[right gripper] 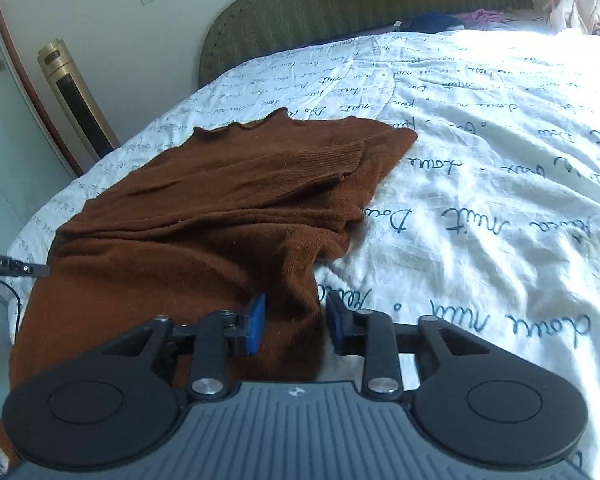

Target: Fold small clothes

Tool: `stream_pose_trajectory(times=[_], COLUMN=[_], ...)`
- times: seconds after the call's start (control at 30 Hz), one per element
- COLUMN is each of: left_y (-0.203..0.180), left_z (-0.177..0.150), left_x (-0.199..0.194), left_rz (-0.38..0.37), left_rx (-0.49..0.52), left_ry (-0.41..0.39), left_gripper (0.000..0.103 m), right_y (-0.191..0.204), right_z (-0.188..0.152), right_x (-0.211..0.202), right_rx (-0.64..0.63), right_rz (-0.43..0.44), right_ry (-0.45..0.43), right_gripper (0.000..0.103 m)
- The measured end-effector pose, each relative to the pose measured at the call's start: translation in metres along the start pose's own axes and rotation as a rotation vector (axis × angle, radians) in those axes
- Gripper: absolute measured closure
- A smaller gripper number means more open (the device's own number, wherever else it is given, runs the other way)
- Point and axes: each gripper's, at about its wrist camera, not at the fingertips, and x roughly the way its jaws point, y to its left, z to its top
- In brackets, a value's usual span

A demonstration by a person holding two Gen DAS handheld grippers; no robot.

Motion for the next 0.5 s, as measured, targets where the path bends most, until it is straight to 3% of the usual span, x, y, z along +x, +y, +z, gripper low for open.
stream_pose_trajectory(times=[0.03, 0.17, 0.23, 0.33, 0.4, 0.47, 0.5], left_y=[-0.005, -0.022, -0.032, -0.04, -0.041, -0.042, -0.041], left_z=[-0.013, -0.057, -0.067, -0.075, -0.081, -0.085, -0.087], left_x=[-0.004, -0.004, -0.006, -0.006, -0.004, 0.002, 0.005], left_rz=[-0.012, -0.072, -0.096, -0.137, -0.169, -0.155, -0.145], left_rx=[-0.001, -0.009, 0.016, 0.018, 0.002, -0.009, -0.019], left_ry=[0.012, 0.08, 0.068, 0.102, 0.128, 0.145, 0.15], left_gripper=[0.055, 0.047, 0.035, 0.031, 0.031, 0.034, 0.049], right_y=[0.002, 0.011, 0.019, 0.03, 0.04, 0.046, 0.05], right_z=[-0.007, -0.043, -0.061, -0.085, -0.098, -0.108, -0.112], right_x=[-0.01, -0.047, -0.059, -0.068, -0.069, -0.065, -0.063], right_rx=[-0.01, 0.017, 0.02, 0.034, 0.035, 0.041, 0.045], right_rz=[0.016, 0.084, 0.098, 0.132, 0.14, 0.161, 0.166], right_ry=[0.0, 0.005, 0.007, 0.017, 0.021, 0.029, 0.023], right_gripper=[0.045, 0.044, 0.044, 0.044, 0.051, 0.058, 0.064])
